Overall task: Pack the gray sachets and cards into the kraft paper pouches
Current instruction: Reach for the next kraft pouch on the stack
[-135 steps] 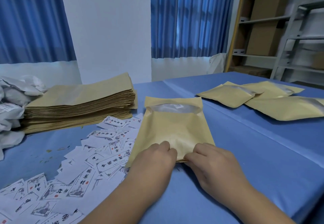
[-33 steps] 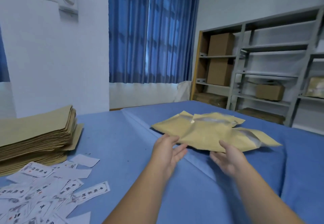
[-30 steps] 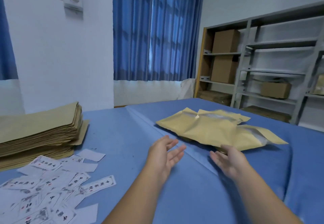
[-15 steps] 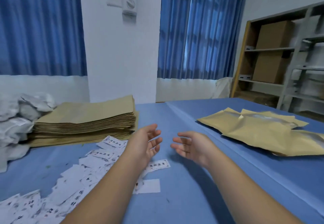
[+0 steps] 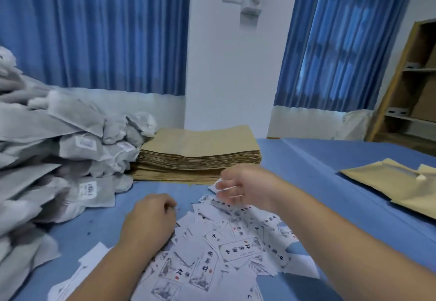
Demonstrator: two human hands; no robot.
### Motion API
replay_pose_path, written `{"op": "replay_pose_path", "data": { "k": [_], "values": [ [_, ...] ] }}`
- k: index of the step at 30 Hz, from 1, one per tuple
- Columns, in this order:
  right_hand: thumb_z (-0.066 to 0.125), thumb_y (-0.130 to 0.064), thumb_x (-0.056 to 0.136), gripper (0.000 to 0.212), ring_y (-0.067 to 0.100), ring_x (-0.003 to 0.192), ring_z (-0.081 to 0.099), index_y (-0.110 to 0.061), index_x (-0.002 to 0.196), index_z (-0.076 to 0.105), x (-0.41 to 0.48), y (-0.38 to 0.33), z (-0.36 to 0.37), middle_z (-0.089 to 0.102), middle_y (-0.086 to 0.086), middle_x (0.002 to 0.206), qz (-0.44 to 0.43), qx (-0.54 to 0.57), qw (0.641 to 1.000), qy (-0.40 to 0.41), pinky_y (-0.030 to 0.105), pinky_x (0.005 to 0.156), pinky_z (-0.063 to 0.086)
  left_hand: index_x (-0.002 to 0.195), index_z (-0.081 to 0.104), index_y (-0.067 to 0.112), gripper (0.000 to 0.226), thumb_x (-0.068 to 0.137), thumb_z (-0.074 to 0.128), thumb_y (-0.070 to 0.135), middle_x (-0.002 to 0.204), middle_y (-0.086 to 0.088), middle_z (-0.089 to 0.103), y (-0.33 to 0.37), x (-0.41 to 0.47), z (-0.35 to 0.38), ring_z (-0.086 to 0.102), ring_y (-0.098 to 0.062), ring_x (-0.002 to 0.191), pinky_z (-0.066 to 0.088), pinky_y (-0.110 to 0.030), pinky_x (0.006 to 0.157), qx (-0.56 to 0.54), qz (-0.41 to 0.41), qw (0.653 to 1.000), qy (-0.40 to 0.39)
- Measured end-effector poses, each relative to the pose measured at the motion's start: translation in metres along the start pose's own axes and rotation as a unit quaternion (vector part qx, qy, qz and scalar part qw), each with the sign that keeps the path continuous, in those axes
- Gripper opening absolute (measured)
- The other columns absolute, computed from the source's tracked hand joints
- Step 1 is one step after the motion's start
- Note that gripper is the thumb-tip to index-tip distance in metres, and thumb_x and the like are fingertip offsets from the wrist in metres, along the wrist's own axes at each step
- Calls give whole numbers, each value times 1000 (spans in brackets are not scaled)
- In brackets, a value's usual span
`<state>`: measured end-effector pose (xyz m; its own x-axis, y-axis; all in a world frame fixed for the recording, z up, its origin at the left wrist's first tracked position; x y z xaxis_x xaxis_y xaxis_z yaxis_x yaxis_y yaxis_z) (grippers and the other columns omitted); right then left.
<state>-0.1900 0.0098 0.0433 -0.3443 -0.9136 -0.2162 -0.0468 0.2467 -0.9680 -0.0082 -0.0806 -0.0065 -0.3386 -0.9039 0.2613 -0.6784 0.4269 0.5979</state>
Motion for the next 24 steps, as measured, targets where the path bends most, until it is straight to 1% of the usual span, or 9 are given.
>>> {"op": "replay_pose_path", "data": {
  "k": [3,6,7,9,13,16,19,22,24],
  "values": [
    [66,-20,85,31,20,88,59,-15,115,57,27,-39,4,59,5,101,-89,-264,958,68,32,83,51,110,62,34,25,92,45,30,114,10,59,14,-1,6,53,-18,108,43,-31,85,75,15,997,-5],
    [68,-36,82,70,24,128,42,-22,144,37,47,-84,-5,41,4,143,-188,-562,784,182,33,99,39,114,59,34,29,93,39,32,117,9,55,24,-2,14,47,-18,110,37,-32,83,170,48,984,-24],
    [68,-40,80,80,24,137,31,-23,148,29,56,-87,-11,29,5,152,-188,-612,745,187,38,107,34,115,58,33,30,94,38,31,118,8,54,23,-2,15,46,-18,110,36,-33,83,170,47,984,-30],
    [67,-50,79,92,24,146,11,-26,152,16,74,-76,-30,10,3,160,-128,-660,722,162,47,113,23,116,58,31,31,93,38,30,118,7,54,21,-1,12,45,-19,110,36,-33,84,156,43,986,-35],
    [58,-41,86,67,26,142,18,-31,145,28,85,-40,-57,27,-1,152,-59,-709,688,144,54,110,19,117,59,29,30,94,39,30,119,7,54,19,1,13,45,-19,111,37,-33,87,149,44,987,-49],
    [47,-19,92,42,21,127,41,-34,131,45,74,-44,-54,47,-6,131,-144,-741,627,195,41,101,27,118,58,27,31,95,38,30,120,5,53,19,3,14,44,-20,111,37,-34,87,164,52,984,-46],
    [40,-20,97,30,20,105,53,-34,117,57,52,-57,-41,58,-7,106,-264,-746,567,230,32,83,30,117,57,24,31,94,37,27,118,2,53,23,3,17,45,-22,110,35,-35,84,193,68,977,-52],
    [50,-24,97,24,24,94,60,-25,115,66,23,-65,-30,67,-3,94,-343,-700,583,232,35,82,39,101,54,23,19,94,37,23,108,1,57,36,-3,7,49,-22,94,33,-34,77,215,96,971,-38],
    [62,-20,91,17,29,78,63,-17,105,72,0,-69,-19,69,1,80,-396,-669,584,234,38,74,46,83,49,23,16,94,37,20,91,4,57,50,-6,-7,47,-21,81,32,-31,67,135,137,981,22]
  ]
}}
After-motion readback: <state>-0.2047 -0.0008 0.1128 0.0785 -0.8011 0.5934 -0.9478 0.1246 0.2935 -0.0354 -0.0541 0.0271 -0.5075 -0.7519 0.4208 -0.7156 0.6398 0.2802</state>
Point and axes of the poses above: each hand's wrist, its own x-axis towards the middle knuckle, its own z-axis out of the palm, y = z × x, the point moved 9 cm from there along x, towards the middle knuckle
